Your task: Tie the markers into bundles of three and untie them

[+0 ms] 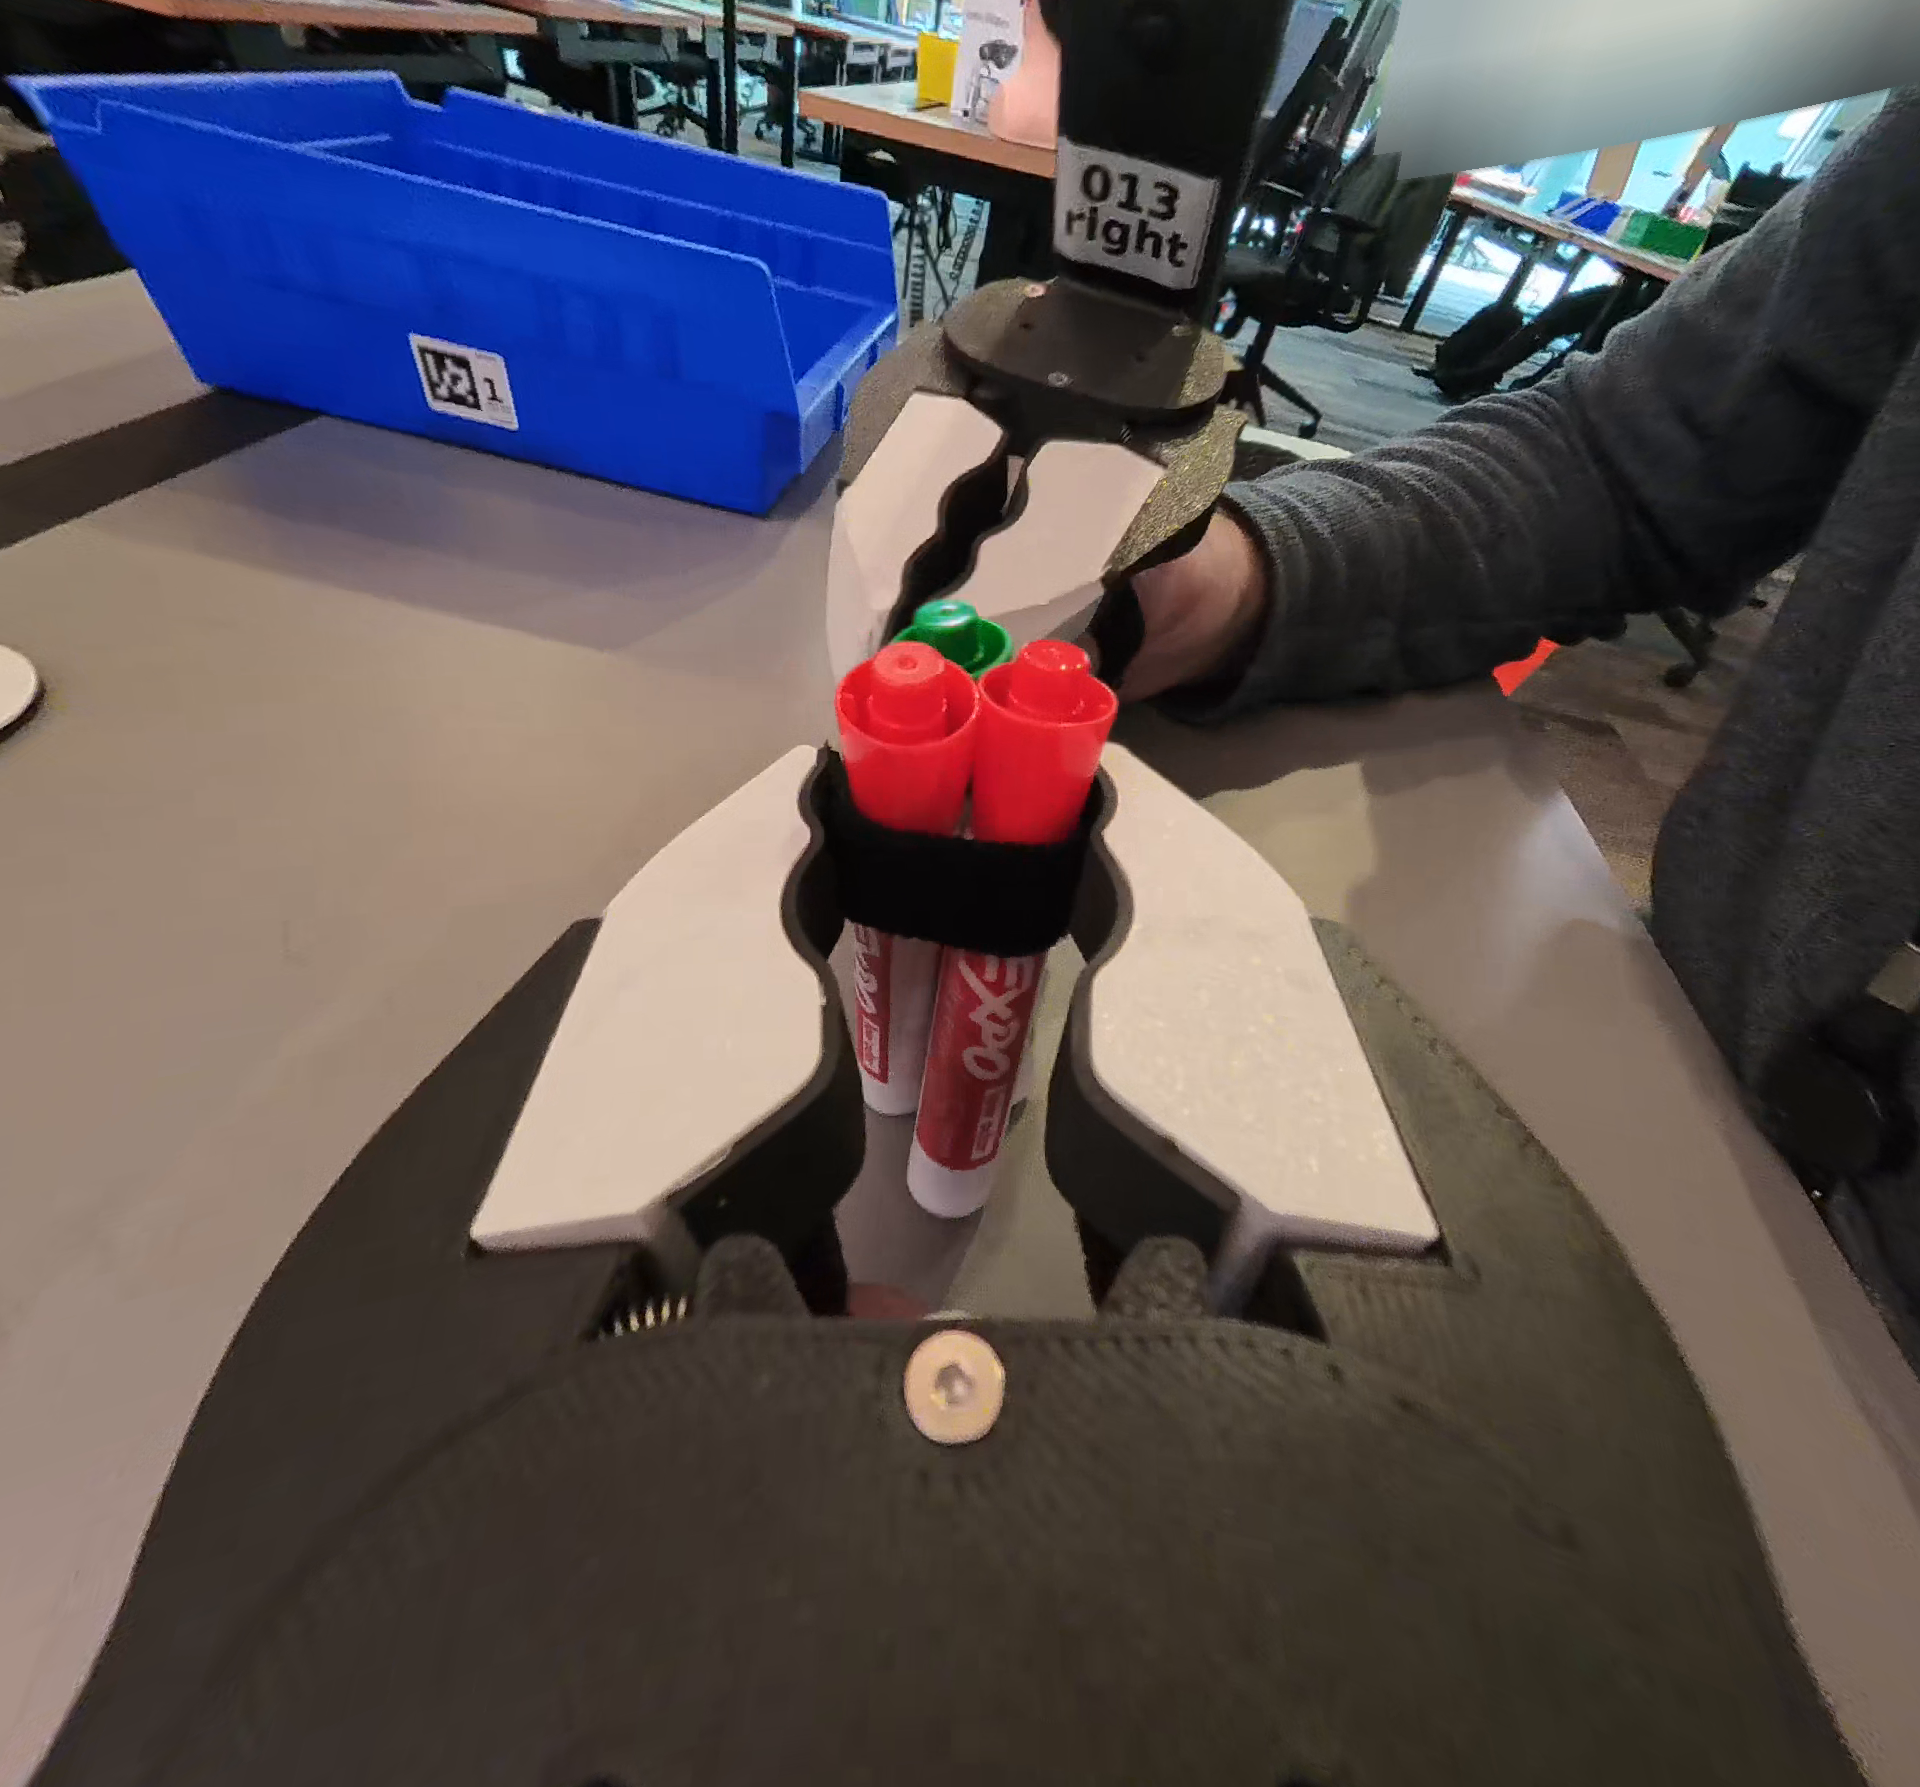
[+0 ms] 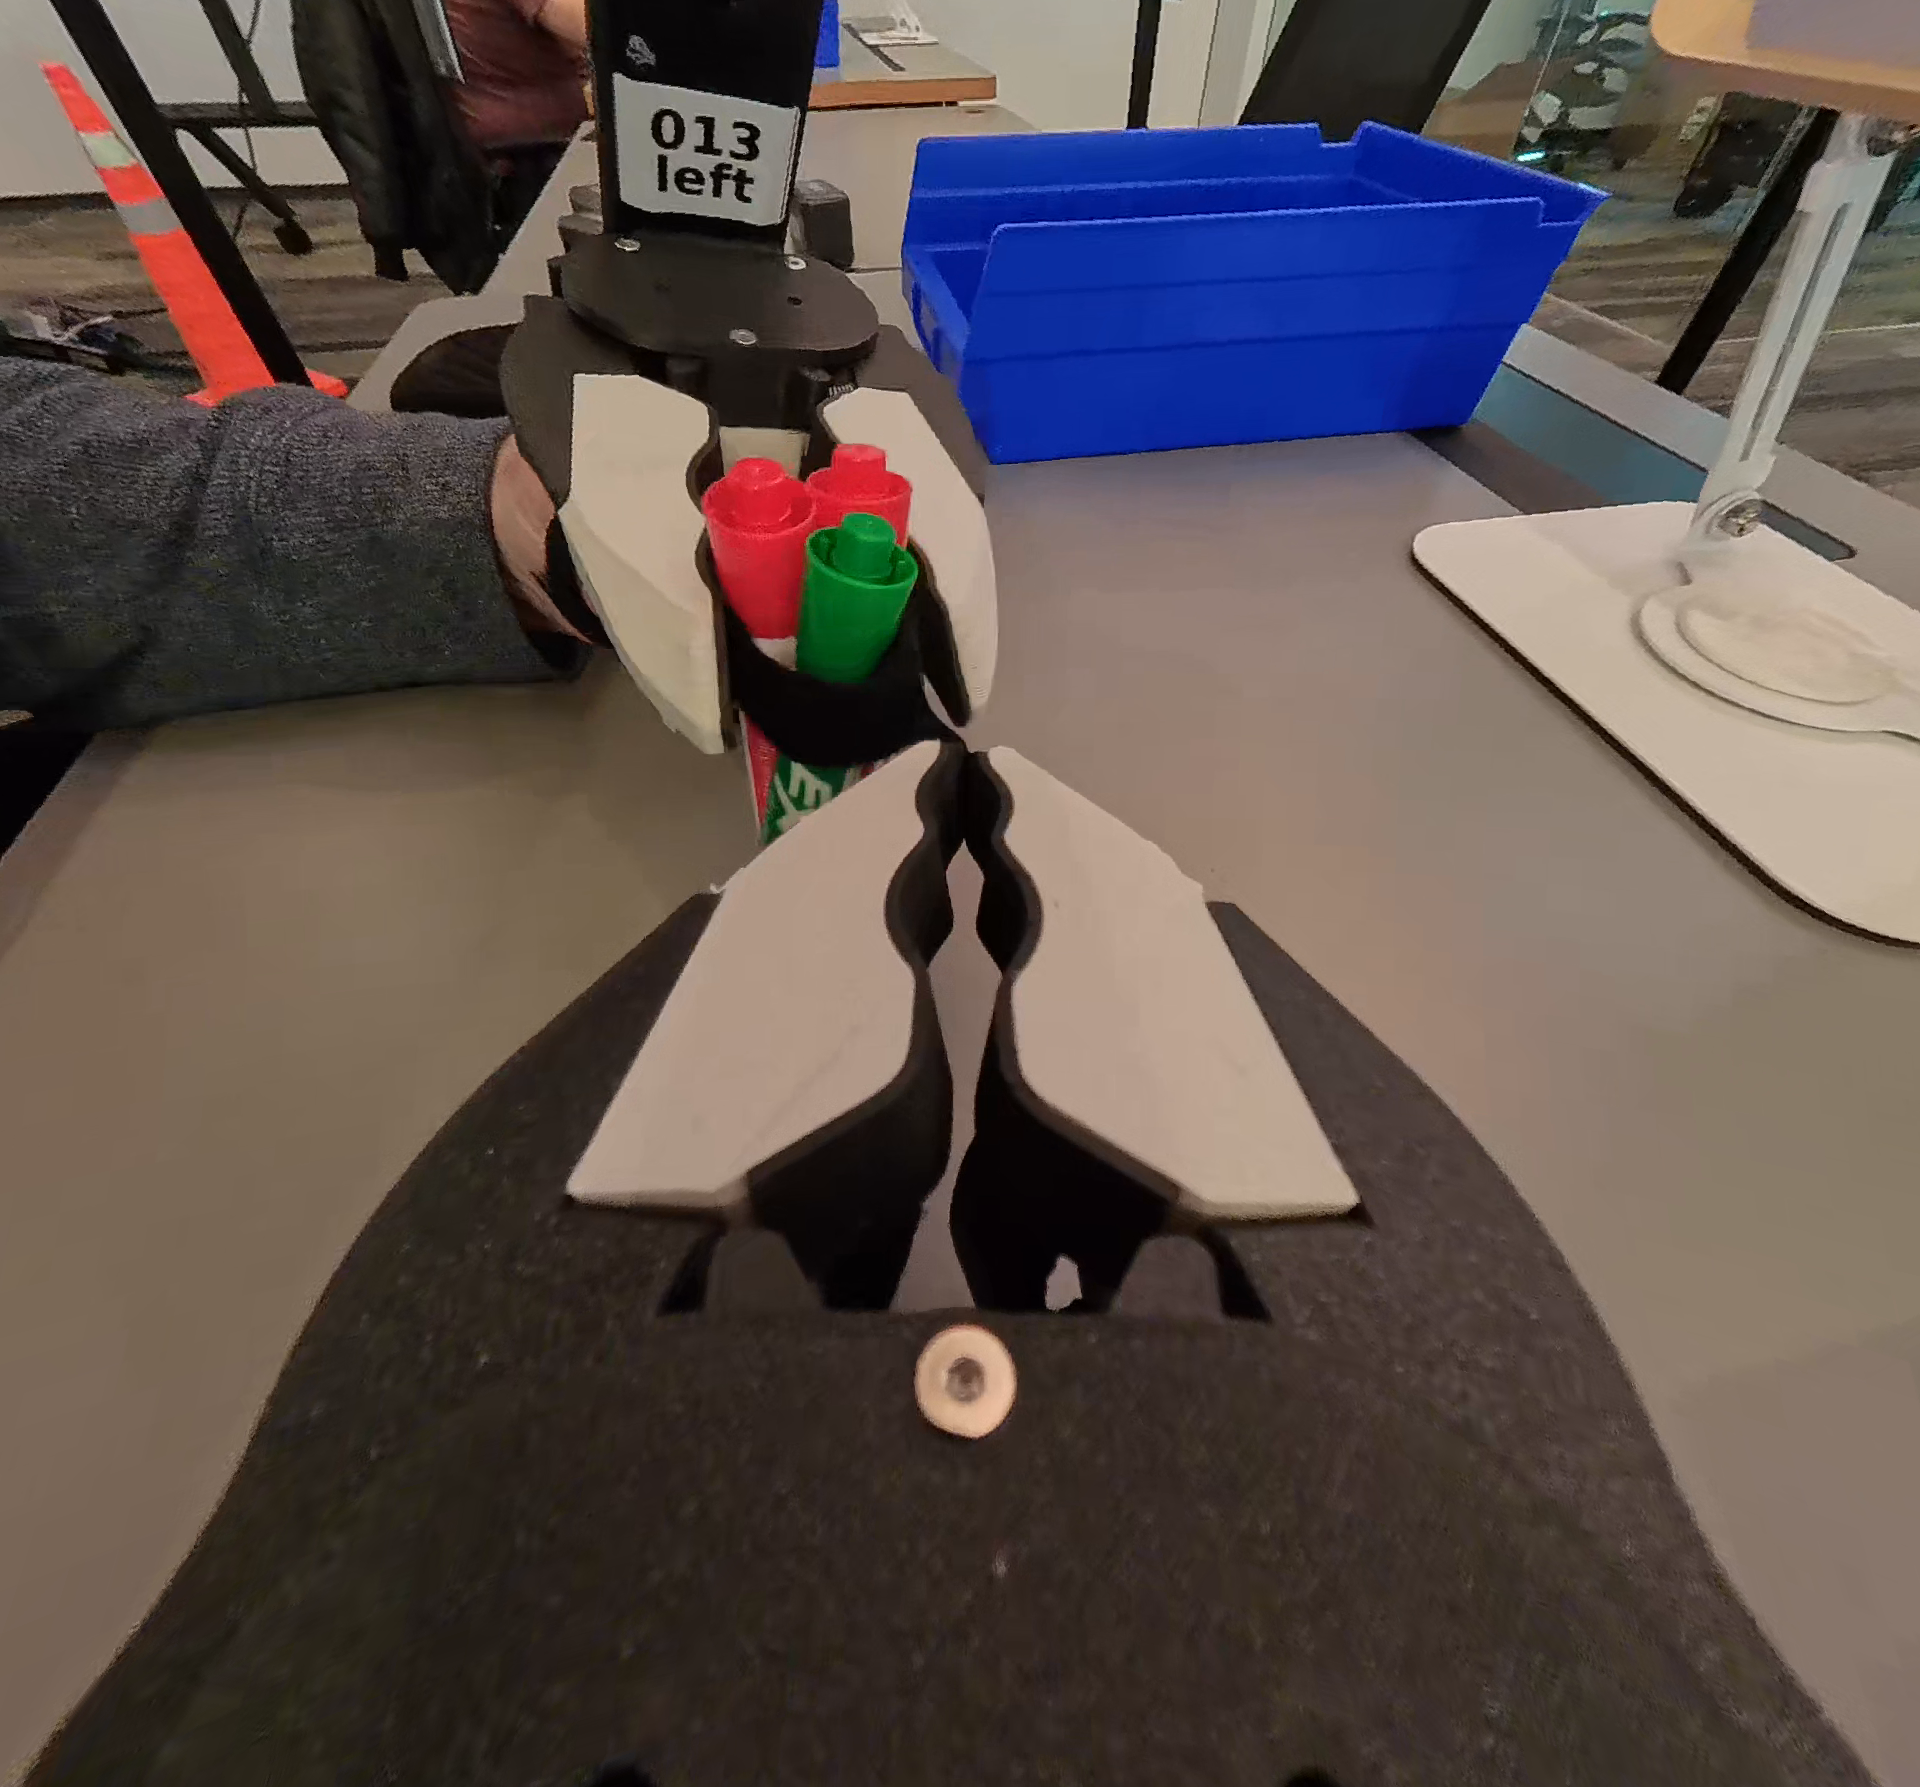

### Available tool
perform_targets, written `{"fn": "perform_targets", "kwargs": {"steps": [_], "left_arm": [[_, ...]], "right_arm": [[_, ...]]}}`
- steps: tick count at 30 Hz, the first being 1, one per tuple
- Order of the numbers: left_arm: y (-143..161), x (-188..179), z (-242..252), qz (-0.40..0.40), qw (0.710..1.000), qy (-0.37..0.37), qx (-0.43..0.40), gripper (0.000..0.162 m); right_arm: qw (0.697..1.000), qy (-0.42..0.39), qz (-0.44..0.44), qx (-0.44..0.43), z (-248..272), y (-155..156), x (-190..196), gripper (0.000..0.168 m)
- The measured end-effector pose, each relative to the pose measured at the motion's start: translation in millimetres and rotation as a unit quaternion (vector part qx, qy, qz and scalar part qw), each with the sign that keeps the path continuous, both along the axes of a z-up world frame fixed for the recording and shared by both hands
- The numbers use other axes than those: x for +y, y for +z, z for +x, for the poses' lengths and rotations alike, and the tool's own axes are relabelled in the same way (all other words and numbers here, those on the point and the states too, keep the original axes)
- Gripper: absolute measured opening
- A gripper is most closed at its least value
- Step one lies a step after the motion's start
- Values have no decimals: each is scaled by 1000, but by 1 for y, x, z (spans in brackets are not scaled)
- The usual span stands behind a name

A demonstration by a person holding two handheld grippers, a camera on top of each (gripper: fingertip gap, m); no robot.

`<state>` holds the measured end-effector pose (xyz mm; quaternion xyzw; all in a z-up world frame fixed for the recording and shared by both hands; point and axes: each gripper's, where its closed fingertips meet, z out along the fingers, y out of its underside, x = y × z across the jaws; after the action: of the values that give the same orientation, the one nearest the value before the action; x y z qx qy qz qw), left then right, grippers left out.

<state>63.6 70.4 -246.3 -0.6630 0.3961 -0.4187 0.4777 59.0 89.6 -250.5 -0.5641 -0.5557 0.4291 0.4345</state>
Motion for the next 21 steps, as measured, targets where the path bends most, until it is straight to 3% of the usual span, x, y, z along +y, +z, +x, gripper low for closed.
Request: {"fn": "perform_targets", "kwargs": {"steps": [10, 15, 21], "left_arm": [[-1, -8, 7, -11, 998, -59, -2, 42], [2, 6, 4, 13, 1000, -23, 0, 45], [4, 19, -9, 39, 997, 67, 17, 72]], "right_arm": [[999, -35, 4, -7, -4, -2, 9, 0], [999, -51, 11, -5, 3, 3, 15, 0], [996, -93, -4, -14, 8, 0, 16, 0]]}}
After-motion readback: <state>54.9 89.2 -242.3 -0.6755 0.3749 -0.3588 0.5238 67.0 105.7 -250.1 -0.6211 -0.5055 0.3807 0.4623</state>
